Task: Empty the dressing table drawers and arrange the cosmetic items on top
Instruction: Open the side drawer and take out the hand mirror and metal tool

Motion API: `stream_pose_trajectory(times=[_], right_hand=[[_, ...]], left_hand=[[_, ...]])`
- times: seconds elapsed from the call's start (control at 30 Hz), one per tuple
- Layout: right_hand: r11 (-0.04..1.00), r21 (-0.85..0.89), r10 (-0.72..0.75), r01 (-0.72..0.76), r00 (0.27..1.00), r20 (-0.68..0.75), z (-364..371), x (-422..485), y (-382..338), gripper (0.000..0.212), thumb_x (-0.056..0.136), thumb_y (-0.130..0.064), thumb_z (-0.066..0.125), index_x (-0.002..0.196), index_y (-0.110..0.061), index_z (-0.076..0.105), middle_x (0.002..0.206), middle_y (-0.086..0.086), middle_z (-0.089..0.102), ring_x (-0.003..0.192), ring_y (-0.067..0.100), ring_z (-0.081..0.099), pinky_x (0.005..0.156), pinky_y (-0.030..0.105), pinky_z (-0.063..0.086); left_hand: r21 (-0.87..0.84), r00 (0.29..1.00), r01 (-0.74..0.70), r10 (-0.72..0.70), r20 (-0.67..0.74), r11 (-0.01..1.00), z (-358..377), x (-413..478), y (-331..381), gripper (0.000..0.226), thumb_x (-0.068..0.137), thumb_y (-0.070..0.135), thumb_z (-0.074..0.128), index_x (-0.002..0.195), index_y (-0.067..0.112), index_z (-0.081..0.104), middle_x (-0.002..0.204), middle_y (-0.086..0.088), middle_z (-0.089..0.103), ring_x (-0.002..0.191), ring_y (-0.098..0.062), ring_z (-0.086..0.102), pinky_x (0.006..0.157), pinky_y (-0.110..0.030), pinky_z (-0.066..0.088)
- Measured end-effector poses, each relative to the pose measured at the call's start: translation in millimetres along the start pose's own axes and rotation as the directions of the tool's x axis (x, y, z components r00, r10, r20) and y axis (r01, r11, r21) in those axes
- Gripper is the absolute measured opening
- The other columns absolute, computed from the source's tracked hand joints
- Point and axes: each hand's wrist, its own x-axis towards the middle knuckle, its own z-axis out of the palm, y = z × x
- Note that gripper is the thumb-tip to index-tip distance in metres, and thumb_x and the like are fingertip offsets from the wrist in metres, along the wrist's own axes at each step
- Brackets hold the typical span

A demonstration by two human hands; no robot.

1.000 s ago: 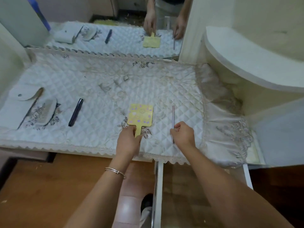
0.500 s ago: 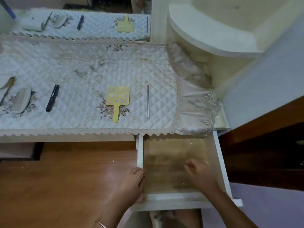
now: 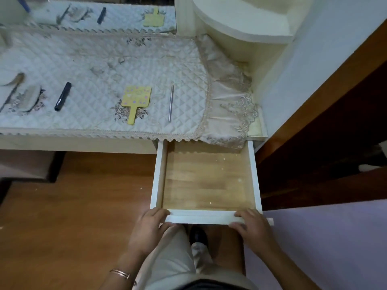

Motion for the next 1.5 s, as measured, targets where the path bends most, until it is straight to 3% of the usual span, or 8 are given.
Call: stream_pose_trajectory(times=[0.2, 0.4, 0.5, 0.6, 0.93, 1.13, 1.37, 1.5], right_hand=[[0.991, -0.131, -0.042, 0.029, 0.995, -0.096, -9.6, 23.6, -5.0, 0.046, 0.073, -0.045, 0.069, 0.112, -0.022, 0.062, 0.113, -0.004, 0.064, 0.112, 0.021, 0.054, 0.089, 0.034, 0.039], [0.959, -0.282, -0.040, -0.022, 0.976, -0.214, -31.2, 81.2, -26.5, 0.074, 0.055, -0.043, 0.082, 0.120, -0.019, 0.058, 0.115, 0.003, 0.065, 0.109, 0.026, 0.059, 0.087, 0.042, 0.048], [0.935, -0.350, -0.043, -0.056, 0.963, -0.268, -45.5, 115.8, -40.8, 0.088, 0.049, -0.044, 0.085, 0.127, -0.020, 0.052, 0.125, 0.007, 0.060, 0.116, 0.029, 0.056, 0.093, 0.045, 0.047], [0.921, -0.383, -0.053, -0.074, 0.949, -0.312, -58.9, 147.7, -53.1, 0.099, 0.046, -0.040, 0.087, 0.132, -0.024, 0.041, 0.133, 0.009, 0.054, 0.122, 0.029, 0.046, 0.095, 0.048, 0.046], [0.937, -0.313, 0.014, -0.154, 0.912, -0.409, -66.0, 206.6, -59.2, 0.067, 0.046, -0.030, 0.087, 0.104, -0.020, 0.053, 0.110, 0.011, 0.064, 0.107, 0.026, 0.040, 0.081, 0.052, 0.048], [0.945, -0.297, 0.002, -0.137, 0.910, -0.414, -64.7, 203.6, -56.2, 0.068, 0.051, -0.031, 0.085, 0.106, -0.021, 0.046, 0.115, 0.013, 0.060, 0.109, 0.027, 0.036, 0.085, 0.053, 0.046], [0.975, -0.222, -0.039, -0.007, 0.979, -0.199, -74.8, 164.0, -50.6, 0.055, 0.085, -0.023, 0.053, 0.137, -0.021, 0.034, 0.148, 0.006, 0.028, 0.138, 0.026, 0.021, 0.113, 0.045, 0.019], [0.985, -0.164, -0.093, 0.058, 0.973, -0.212, -53.9, 112.2, -33.6, 0.048, 0.083, -0.016, 0.058, 0.130, -0.013, 0.047, 0.134, 0.010, 0.048, 0.126, 0.029, 0.042, 0.105, 0.040, 0.035]], left_hand=[[0.086, 1.000, -0.001, 0.003, -0.030, 0.996, -10.3, 23.8, -3.0, 0.037, 0.071, 0.054, 0.043, 0.082, 0.027, 0.066, 0.071, 0.014, 0.066, 0.062, -0.012, 0.064, 0.054, -0.013, 0.032], [0.220, 0.993, -0.077, 0.096, -0.075, 0.972, -24.4, 90.5, -4.5, 0.027, 0.071, 0.044, 0.058, 0.090, 0.027, 0.066, 0.087, 0.009, 0.068, 0.085, -0.019, 0.065, 0.068, -0.031, 0.050], [0.277, 0.982, -0.114, 0.150, -0.113, 0.954, -37.4, 130.1, 1.2, 0.067, 0.053, 0.030, 0.085, 0.112, 0.022, 0.054, 0.113, -0.005, 0.065, 0.114, -0.026, 0.048, 0.093, -0.037, 0.042], [0.340, 0.967, -0.126, 0.192, -0.169, 0.932, -48.0, 165.8, 5.2, 0.087, 0.048, 0.026, 0.088, 0.122, 0.020, 0.045, 0.124, -0.011, 0.060, 0.119, -0.027, 0.037, 0.092, -0.044, 0.049], [0.290, 0.939, 0.001, 0.099, -0.331, 0.957, -57.6, 223.4, 15.1, 0.063, 0.038, -0.001, 0.078, 0.090, 0.023, 0.051, 0.091, 0.002, 0.044, 0.080, -0.023, 0.035, 0.059, -0.034, 0.037], [0.315, 0.933, 0.035, 0.082, -0.351, 0.949, -58.1, 222.3, 20.9, 0.060, 0.039, -0.003, 0.074, 0.088, 0.021, 0.049, 0.084, -0.004, 0.055, 0.077, -0.023, 0.033, 0.057, -0.034, 0.037], [0.252, 0.965, -0.100, 0.155, -0.210, 0.963, -68.8, 183.5, 9.3, 0.055, 0.065, 0.010, 0.074, 0.114, 0.021, 0.051, 0.119, -0.008, 0.058, 0.107, -0.023, 0.036, 0.079, -0.044, 0.048], [0.075, 0.994, 0.038, -0.031, -0.103, 0.996, -51.0, 116.0, 3.3, 0.033, 0.086, 0.013, 0.055, 0.119, 0.013, 0.057, 0.124, -0.005, 0.059, 0.111, -0.025, 0.055, 0.089, -0.038, 0.044]])
